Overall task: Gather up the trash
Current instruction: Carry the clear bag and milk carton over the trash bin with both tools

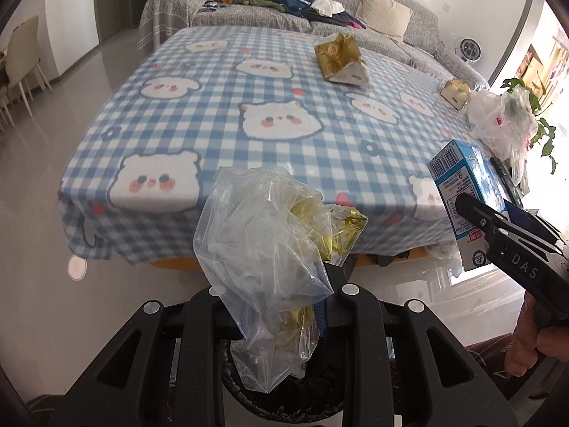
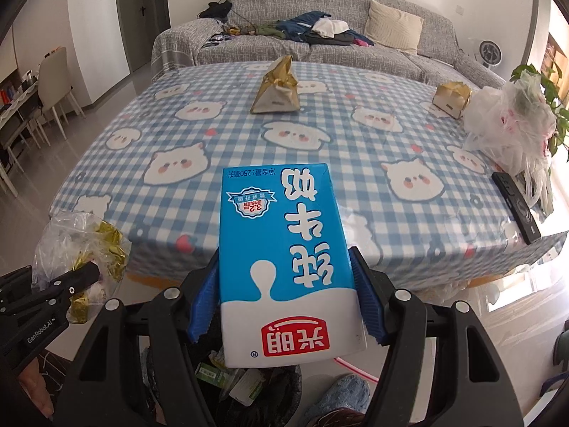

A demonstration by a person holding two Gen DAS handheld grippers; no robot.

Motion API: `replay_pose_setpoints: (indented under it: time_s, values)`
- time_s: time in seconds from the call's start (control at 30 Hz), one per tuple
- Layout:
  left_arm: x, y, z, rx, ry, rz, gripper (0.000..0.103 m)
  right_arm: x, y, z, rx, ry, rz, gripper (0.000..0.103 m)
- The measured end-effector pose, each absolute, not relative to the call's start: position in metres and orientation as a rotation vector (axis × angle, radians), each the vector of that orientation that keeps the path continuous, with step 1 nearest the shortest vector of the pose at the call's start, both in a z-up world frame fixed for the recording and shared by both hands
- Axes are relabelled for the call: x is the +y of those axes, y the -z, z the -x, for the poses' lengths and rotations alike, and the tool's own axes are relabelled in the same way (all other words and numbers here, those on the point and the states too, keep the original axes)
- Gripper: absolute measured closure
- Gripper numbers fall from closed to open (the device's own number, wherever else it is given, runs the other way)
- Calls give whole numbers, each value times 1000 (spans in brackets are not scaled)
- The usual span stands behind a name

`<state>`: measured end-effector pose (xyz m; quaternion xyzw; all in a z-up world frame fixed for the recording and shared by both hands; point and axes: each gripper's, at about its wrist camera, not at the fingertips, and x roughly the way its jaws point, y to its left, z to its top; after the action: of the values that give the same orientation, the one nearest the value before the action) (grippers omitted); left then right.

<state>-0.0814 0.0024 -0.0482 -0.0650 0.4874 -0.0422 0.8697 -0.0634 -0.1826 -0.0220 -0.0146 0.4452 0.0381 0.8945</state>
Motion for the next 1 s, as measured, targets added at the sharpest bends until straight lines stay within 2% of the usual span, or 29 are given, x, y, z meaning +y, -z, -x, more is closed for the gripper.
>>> replay_pose_setpoints:
  time_s: [0.53,1.0]
  values:
    - [13,101,116,1121,37,153,77,-180,87,96,1034,-40,-9,39]
    - [-27,170,109,1210,70,105,77,-201,147,92,1119,68,-14,39]
